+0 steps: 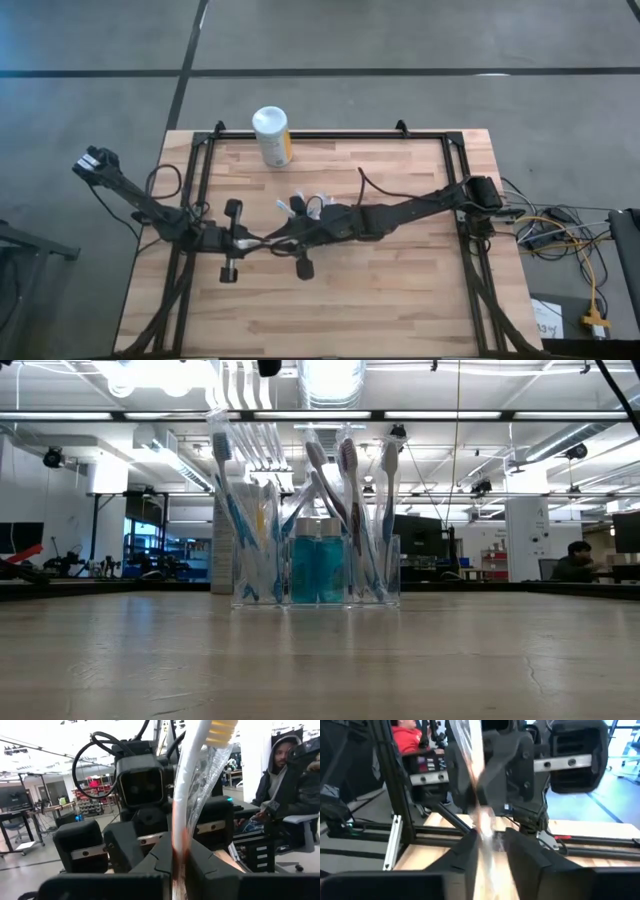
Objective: Pick & Place toothbrushing station
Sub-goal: Put the orange toothbrush into the transparent organizer
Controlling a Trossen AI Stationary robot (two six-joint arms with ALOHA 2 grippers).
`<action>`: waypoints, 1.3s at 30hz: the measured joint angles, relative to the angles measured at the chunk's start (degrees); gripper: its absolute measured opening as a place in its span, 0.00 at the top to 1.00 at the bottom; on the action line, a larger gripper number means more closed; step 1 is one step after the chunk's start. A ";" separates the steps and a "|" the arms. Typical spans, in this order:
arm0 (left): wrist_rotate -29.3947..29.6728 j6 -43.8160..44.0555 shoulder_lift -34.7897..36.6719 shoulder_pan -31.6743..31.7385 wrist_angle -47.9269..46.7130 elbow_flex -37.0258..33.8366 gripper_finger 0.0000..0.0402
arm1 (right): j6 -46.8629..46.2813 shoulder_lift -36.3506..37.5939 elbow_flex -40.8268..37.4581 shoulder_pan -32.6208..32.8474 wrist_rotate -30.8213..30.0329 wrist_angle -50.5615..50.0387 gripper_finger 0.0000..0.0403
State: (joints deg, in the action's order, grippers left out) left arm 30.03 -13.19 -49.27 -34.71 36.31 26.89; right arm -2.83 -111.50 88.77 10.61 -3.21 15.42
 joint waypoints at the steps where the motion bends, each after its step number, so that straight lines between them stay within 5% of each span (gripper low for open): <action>1: -0.06 0.42 0.40 -0.01 -0.31 -0.02 0.95 | 0.00 0.00 0.00 -0.02 -0.06 -0.43 0.74; 10: -2.06 0.91 5.18 -0.17 -3.12 -0.02 0.95 | -0.66 1.22 0.02 -0.02 -0.05 -8.01 0.54; 27: -1.47 4.67 19.15 -0.38 -19.14 -0.02 0.95 | -1.51 11.68 -2.85 3.08 4.67 -17.11 0.57; 34: -1.99 6.63 21.48 -0.37 -22.32 -3.37 0.95 | -2.93 24.34 -13.39 3.92 4.49 -12.49 0.58; 39: -3.63 9.56 20.14 -0.32 -15.04 -10.32 0.95 | -2.20 35.58 -28.58 4.60 -4.21 -1.31 0.58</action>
State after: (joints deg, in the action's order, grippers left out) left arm 26.40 -3.63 -29.14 -35.03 21.28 16.58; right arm -5.03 -75.92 60.19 15.20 -7.42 14.10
